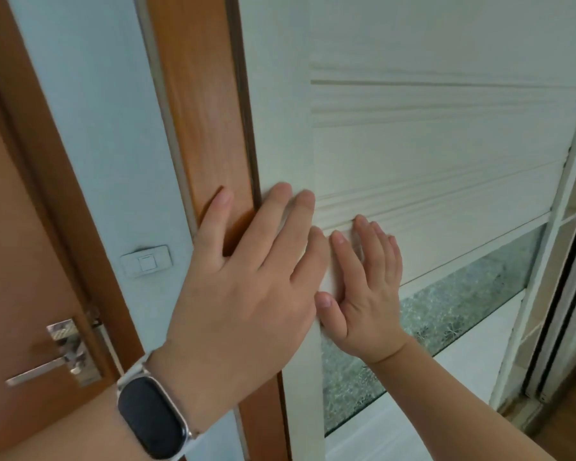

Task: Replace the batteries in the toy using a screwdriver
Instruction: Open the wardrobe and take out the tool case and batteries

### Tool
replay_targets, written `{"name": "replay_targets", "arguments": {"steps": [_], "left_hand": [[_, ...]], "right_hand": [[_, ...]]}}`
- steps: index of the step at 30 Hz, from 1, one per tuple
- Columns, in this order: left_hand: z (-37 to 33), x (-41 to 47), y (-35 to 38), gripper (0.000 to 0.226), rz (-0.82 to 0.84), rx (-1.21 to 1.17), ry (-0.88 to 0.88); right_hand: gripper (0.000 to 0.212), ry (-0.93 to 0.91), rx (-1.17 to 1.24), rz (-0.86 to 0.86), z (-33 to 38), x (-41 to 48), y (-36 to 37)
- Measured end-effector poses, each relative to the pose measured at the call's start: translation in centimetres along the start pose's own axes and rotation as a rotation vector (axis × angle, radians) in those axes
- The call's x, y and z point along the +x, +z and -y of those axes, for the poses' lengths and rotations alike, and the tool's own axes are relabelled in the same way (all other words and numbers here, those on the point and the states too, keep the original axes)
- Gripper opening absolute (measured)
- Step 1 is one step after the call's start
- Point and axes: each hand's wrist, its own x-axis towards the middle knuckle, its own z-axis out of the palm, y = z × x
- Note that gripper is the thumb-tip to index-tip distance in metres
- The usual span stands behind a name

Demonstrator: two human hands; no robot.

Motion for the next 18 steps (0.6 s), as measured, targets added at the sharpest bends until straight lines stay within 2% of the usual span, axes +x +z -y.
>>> {"name": "replay_targets", "arguments": {"steps": [11,18], "left_hand": [[-3.7,3.3,0.8,0.041,0.06,0.13,-0.031],[-7.3,6.6,3.8,0.031,-0.118,0.094,-0.087]], "right_hand": [[0.057,-0.068,0.016,-0.051,-4.8,-0.5,0.4],[0.056,-0.091,0.043,-0.058,-9.5,-0.5,0.1]]}}
